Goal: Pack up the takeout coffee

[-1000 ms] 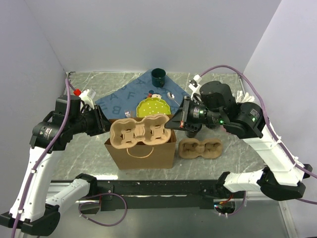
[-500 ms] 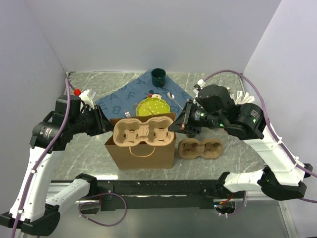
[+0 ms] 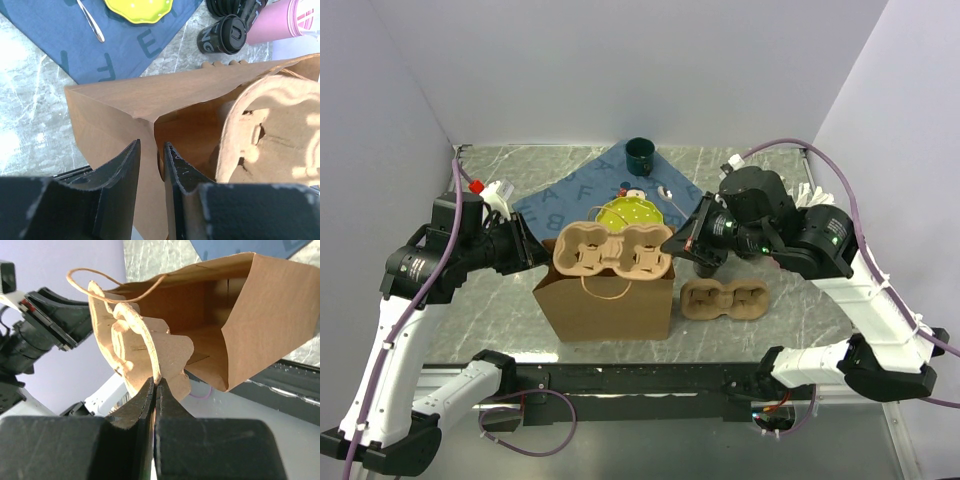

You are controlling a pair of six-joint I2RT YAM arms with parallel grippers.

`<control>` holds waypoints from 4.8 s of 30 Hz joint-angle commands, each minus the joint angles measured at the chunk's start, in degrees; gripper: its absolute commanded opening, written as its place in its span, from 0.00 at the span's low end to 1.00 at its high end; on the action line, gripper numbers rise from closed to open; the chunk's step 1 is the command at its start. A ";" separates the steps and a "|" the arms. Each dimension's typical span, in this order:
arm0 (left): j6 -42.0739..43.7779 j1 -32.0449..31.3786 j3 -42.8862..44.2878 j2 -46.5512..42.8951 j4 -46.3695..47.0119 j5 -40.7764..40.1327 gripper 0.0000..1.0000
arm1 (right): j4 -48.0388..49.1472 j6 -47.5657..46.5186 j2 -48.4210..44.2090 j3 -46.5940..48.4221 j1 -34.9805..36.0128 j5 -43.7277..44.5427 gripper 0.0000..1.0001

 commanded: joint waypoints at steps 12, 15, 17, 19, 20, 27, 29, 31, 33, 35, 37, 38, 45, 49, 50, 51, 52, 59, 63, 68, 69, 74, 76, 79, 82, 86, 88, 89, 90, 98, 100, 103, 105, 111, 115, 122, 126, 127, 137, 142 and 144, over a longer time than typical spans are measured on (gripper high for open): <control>0.61 0.12 0.36 -0.76 -0.60 0.50 0.31 | -0.77 -2.80 3.66 6.25 0.18 1.63 0.00; 0.61 0.04 0.53 -0.76 -0.86 0.50 0.31 | -3.92 -4.30 5.59 8.35 0.27 2.16 0.00; 0.61 0.04 0.53 -0.85 -0.95 0.42 0.31 | -5.08 -4.74 6.21 8.63 0.27 2.07 0.00; 0.61 0.04 0.53 -0.94 -1.04 0.33 0.31 | -5.52 -5.10 5.60 7.58 0.36 2.25 0.00; 0.70 0.04 0.45 -0.94 -0.95 0.33 0.31 | -5.35 -5.10 5.16 6.88 0.36 2.60 0.00; 0.52 0.04 0.45 -0.85 -1.13 0.15 0.31 | -4.64 -5.97 3.84 4.94 0.44 1.82 0.00; 0.52 0.04 0.36 -0.85 -0.78 0.24 0.31 | -4.38 -5.89 4.36 5.03 0.36 0.85 0.00; 0.43 0.04 0.36 -0.77 -0.69 0.68 0.31 | -3.77 -5.10 4.54 4.33 0.53 -0.91 0.00; 0.35 0.04 0.27 -0.68 -0.34 0.94 0.31 | -2.80 -3.96 4.80 3.45 0.70 -1.35 0.00; 0.26 0.04 0.62 -0.59 -0.43 0.86 0.31 | -2.71 -3.34 5.59 3.79 0.79 -1.09 0.00; 0.26 0.04 0.88 -0.41 -0.60 0.77 0.31 | -2.36 -2.90 6.73 4.67 0.97 -1.09 0.00; 0.35 0.04 0.97 -0.41 -0.69 0.94 0.31 | -2.10 -2.81 7.00 5.02 0.97 -1.18 0.00; 0.43 0.04 0.80 -0.15 -0.51 1.38 0.31 | -0.25 -2.72 9.11 5.11 1.59 -1.27 0.00; 0.43 0.04 0.62 -0.15 -0.43 1.47 0.31 | 0.54 -3.34 9.11 2.75 1.67 -1.36 0.00; 0.43 -0.05 0.53 -0.24 -0.25 1.56 0.31 | 1.33 -3.25 8.76 1.26 1.67 -1.18 0.00; 0.43 0.04 0.45 -0.24 -0.16 1.56 0.31 | 1.77 -3.16 8.50 0.64 1.59 -1.00 0.00; 0.43 0.04 0.44 -0.24 -0.34 1.56 0.32 | 1.77 -3.16 8.23 0.11 1.67 -0.74 0.00; 0.52 0.04 0.36 -0.15 -0.69 0.86 0.32 | -1.12 -3.69 8.41 0.45 1.59 0.49 0.00; 0.61 0.04 0.53 0.03 -1.21 0.50 0.31 | -1.12 -4.66 8.76 0.37 0.80 1.46 0.00; 0.70 0.04 0.53 0.29 -1.39 0.24 0.31 | -1.83 -5.44 8.67 3.35 0.09 2.60 0.00; 0.78 0.04 0.45 0.38 -1.48 0.24 0.31 | -1.74 -5.71 8.50 3.53 -0.08 2.77 0.00; 0.70 0.04 0.18 0.55 -1.57 -0.20 0.31 | 0.63 -8.17 7.62 2.83 -1.40 1.11 0.00; 0.43 0.04 0.36 0.64 -1.57 -0.20 0.32 | 1.16 -9.05 8.23 2.74 -1.58 0.84 0.00; 0.26 0.04 1.23 1.08 -1.74 -0.29 0.31 | 0.63 -10.02 9.63 2.65 -1.58 -1.79 0.00; -0.18 0.04 1.41 1.34 -2.10 -0.46 0.31 | -0.07 -10.37 10.17 1.95 -1.49 -1.97 0.00; -0.80 0.04 -0.08 0.64 -1.92 -0.46 0.29 | 0.63 -11.07 8.94 0.46 -1.84 -2.06 0.00; -0.71 -0.05 -0.79 0.47 -2.27 -0.99 0.29 | 0.98 -10.90 8.58 0.72 -3.07 -3.10 0.00; -0.62 0.04 -0.87 0.38 -2.45 -1.16 0.29 | 1.16 -11.07 7.97 0.98 -3.51 -3.20 0.00; -0.71 0.04 -1.31 0.29 -2.45 -1.43 0.30 | 1.33 -11.33 7.71 1.16 -3.69 -3.03 0.00; -1.67 0.04 -3.16 -0.50 -1.74 -1.95 0.30 | 8.18 -16.87 5.51 -0.60 -6.32 -5.74 0.00; -1.94 0.04 -3.25 -0.59 -1.48 -2.22 0.30 | 9.94 -18.01 5.33 -1.91 -6.76 -8.37 0.00; -2.73 0.04 -2.99 -0.59 -1.13 -2.22 0.30 | 9.94 -18.28 6.12 -2.27 -6.85 -9.70 0.00; -3.17 0.04 -2.81 -0.59 -0.95 -2.22 0.30 | 10.82 -18.46 6.21 -3.58 -6.85 -12.15 0.00; -5.10 0.04 -2.63 -0.94 -0.51 -2.04 0.30 | 5.65 -16.70 8.93 -3.85 -6.76 -15.68 0.00; -5.54 0.04 -2.89 -0.94 -0.51 -2.13 0.30 | 4.14 -15.91 8.59 -5.07 -6.76 -14.19 0.00; -5.45 0.04 -2.55 -0.59 -0.95 -2.40 0.31 | 4.94 -15.99 6.47 -6.76 -6.85 -10.58 0.18; -5.28 0.04 -2.11 -0.15 -1.31 -2.40 0.32 | 4.76 -16.61 6.65 -5.17 -7.38 -10.67 0.26; -5.19 0.04 -1.76 -0.15 -1.57 -2.40 0.32 | 4.41 -16.61 6.74 -5.00 -7.47 -11.11 0.31; -5.28 0.04 -1.40 0.38 -1.57 -2.92 0.32 | 1.43 -16.61 6.47 -1.48 -8.26 -10.23 0.31; -5.19 0.04 -0.26 0.90 -1.74 -2.83 0.35 | 1.68 -17.31 5.95 2.38 -8.35 -11.02 0.31; -5.02 0.04 1.23 1.60 -2.18 -2.75 0.43 | 4.57 -17.75 4.98 2.56 -8.43 -12.33 0.31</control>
